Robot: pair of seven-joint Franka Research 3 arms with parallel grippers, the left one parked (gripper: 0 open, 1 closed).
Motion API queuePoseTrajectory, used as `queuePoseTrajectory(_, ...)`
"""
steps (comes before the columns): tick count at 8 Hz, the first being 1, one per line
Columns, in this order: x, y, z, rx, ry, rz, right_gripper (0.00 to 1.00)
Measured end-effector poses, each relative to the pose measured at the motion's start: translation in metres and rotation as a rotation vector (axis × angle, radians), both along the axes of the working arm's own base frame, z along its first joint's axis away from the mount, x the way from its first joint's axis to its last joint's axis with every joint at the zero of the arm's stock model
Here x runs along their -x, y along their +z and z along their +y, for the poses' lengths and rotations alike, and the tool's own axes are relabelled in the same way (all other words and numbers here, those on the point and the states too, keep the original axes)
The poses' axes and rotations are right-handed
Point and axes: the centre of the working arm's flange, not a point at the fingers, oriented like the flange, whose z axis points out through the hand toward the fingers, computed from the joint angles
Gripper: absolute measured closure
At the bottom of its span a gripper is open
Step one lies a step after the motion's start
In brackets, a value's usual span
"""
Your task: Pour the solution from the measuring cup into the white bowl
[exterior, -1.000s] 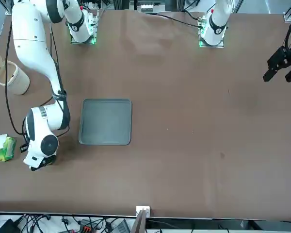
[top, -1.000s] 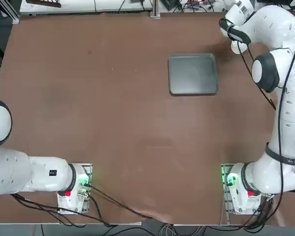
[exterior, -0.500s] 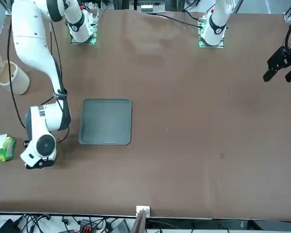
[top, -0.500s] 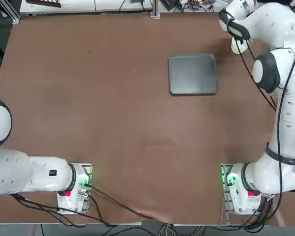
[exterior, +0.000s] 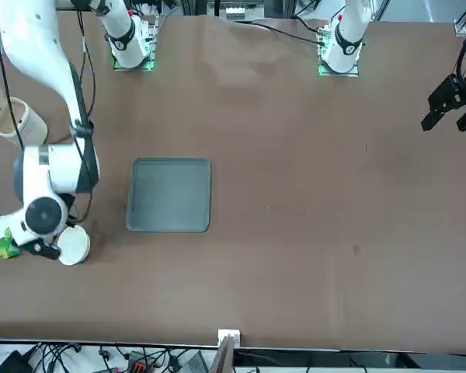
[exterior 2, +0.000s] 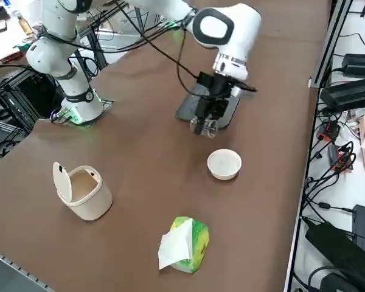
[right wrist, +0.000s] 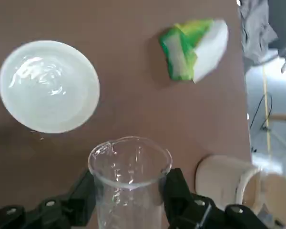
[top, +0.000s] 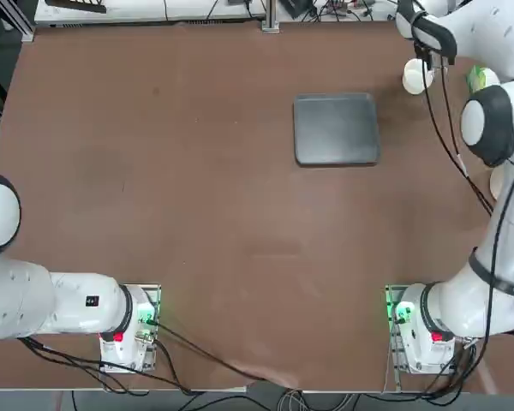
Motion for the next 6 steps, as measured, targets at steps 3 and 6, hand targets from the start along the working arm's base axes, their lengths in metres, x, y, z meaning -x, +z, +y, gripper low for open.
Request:
queuePoseTrajectory(3, 0.078, 0.011, 0.029, 0.066, -0.238, -0.165, 0.26)
queuePoseTrajectory(6, 0.135, -0.039, 0.056, 0.280, -0.412, -0.359, 0.26)
